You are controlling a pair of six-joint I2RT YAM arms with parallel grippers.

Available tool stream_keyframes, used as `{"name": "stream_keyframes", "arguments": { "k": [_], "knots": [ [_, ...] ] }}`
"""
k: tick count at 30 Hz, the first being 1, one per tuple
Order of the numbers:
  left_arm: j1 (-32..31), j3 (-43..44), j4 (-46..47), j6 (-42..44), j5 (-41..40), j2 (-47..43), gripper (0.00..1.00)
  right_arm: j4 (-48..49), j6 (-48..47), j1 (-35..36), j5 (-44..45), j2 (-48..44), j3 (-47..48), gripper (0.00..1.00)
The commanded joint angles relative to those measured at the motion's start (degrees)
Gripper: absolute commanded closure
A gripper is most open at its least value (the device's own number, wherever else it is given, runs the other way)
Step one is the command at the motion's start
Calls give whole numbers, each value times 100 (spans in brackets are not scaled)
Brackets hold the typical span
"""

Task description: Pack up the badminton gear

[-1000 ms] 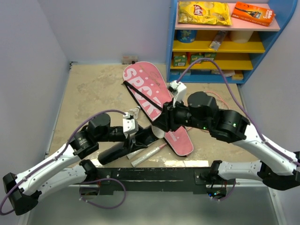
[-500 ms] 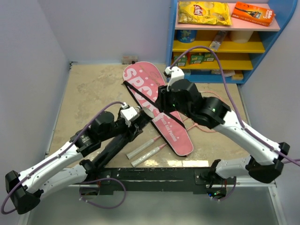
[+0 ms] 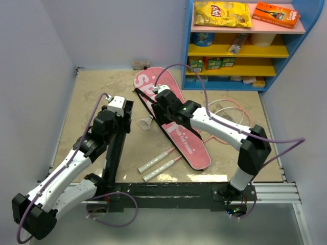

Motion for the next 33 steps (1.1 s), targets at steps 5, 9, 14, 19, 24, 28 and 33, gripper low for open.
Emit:
{"name": "stream_keyframes", "arguments": {
  "k": [5,9,14,19,24,28,33],
  "knots": [
    [710,302,-107,-396,-451,38,79,522,-555,486,247,1164,522,38],
    [719,285,-107,-388,-486,-6,79,583,-617,583,538,1691,882,36],
    [719,276,-72,-388,-390,-32,79,908,-705,671,995,2071,1015,36],
    [728,276,-63,-379,-276,-41,79,1207,-846,724,1583,2360,1120,36],
    [728,276,-54,-361,-240,-85,79,1435,-942,724,1734,2642,1243,37],
    [728,276,-37,-344,-144,-76,79,1699,-969,733,1796,2809,1304,40],
    [737,276,-36,-335,-82,-76,79,1682,-986,724,2163,3108,1559,48]
  ]
}}
